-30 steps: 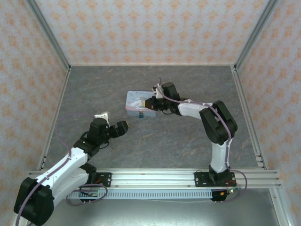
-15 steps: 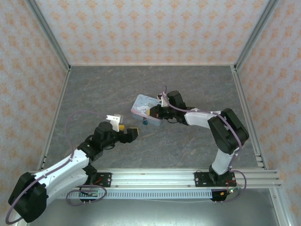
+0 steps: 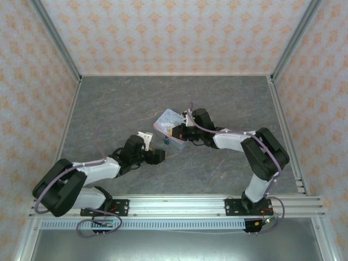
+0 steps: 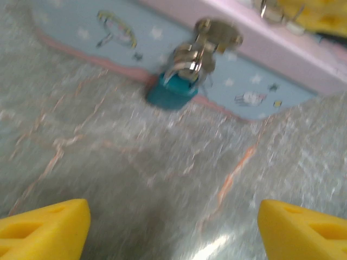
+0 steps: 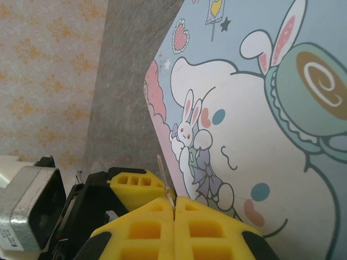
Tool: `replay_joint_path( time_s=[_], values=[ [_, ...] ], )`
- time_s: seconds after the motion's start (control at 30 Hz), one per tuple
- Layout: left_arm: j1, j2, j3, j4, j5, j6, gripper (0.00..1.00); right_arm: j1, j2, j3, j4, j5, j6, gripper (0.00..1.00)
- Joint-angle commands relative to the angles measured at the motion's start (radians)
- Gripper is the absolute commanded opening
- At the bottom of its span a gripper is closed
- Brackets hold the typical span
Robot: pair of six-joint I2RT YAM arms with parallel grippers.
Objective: Unlock the padlock with the key
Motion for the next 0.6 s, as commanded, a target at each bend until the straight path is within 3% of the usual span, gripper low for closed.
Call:
replay_joint_path(
  time_s=[0.0, 0.1, 0.57],
  values=[
    [-0.003, 0.066, 0.076, 0.105, 0.014, 0.077, 0.76, 0.009, 0.007, -0.011, -0.142, 0.073, -0.031, 0.00],
    [-0.002, 0.128, 0.124, 0.094, -0.007, 0.131, 0.68, 0.006, 0.006, -0.005, -0.144, 0.067, -0.035, 0.00],
    [0.005, 0.288, 0.205, 0.100, -0.029, 0.219, 0.57, 0.003, 0.015, 0.004, -0.161, 0.051, -0.045, 0.00]
  ],
)
